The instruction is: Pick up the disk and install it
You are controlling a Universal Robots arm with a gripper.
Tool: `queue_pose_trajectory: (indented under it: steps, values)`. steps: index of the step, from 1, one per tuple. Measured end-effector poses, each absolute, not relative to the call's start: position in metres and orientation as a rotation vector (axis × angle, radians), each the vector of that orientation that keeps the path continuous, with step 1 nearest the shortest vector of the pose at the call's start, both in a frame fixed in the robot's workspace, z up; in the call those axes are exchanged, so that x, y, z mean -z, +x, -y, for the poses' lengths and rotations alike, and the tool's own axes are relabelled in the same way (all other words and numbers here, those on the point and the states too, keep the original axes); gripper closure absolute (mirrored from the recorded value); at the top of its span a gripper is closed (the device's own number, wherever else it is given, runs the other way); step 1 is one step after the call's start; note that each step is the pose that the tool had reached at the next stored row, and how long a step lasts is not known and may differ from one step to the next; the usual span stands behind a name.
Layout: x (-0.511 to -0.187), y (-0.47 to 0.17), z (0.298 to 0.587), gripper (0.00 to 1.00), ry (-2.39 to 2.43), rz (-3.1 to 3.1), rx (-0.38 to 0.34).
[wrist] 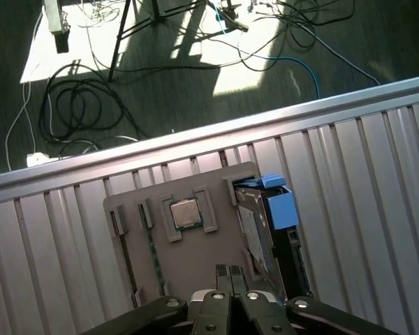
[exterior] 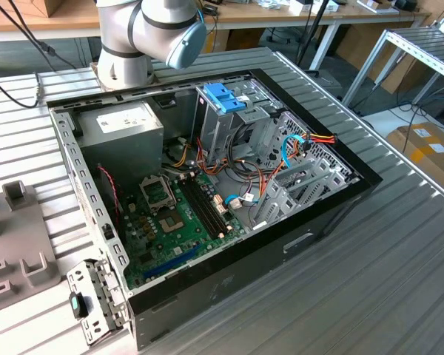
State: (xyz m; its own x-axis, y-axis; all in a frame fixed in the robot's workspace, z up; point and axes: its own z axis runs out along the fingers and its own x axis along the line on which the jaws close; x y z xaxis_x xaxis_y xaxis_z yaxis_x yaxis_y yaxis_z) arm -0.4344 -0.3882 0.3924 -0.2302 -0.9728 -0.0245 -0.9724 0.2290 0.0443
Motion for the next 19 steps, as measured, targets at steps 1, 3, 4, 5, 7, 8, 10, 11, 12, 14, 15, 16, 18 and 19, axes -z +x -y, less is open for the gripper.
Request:
queue_pose_trajectory:
  steps: [1,3,4,5,7,8,10,11,12,14,15,16,18,19]
  values:
    - [-0.3925,-0.4344,0.3882,0.89,1.956,2.446,0.078]
    - [-0.3925,-0.4344,0.3882,0.89,1.983,2.424,0.078]
    - [-0.3924,-0.4344,0.3882,0.89,1.990,2.418,0.078]
    - [-0.3925,-0.4344,0.3882,0.89,2.005,2.404,0.078]
    - [-0.3925,-0.4344,0.3882,0.89,2.023,2.389,0.078]
    - [-0.3925,-0.4344,0.3882,0.89,2.039,2.375,0.078]
    - [-0.3924,-0.4344,0.3882,0.89,2.055,2.361,0.077]
    - [-0.3924,-0.4344,0.3882,0.89,2.063,2.354,0.077]
    - [-0.3924,-0.4344,0.3882,0.89,2.072,2.346,0.077]
    - [-0.3924,-0.4344,0.3882,0.89,2.096,2.323,0.077]
    - [-0.3924,-0.4344,0.3882,0.89,2.104,2.316,0.077]
    - [-0.3924,-0.4344,0.3882,0.89,2.113,2.307,0.077]
    - [-0.3925,-0.4344,0.3882,0.89,2.130,2.291,0.077]
    - [-0.3925,-0.4344,0.3882,0.89,2.137,2.284,0.077]
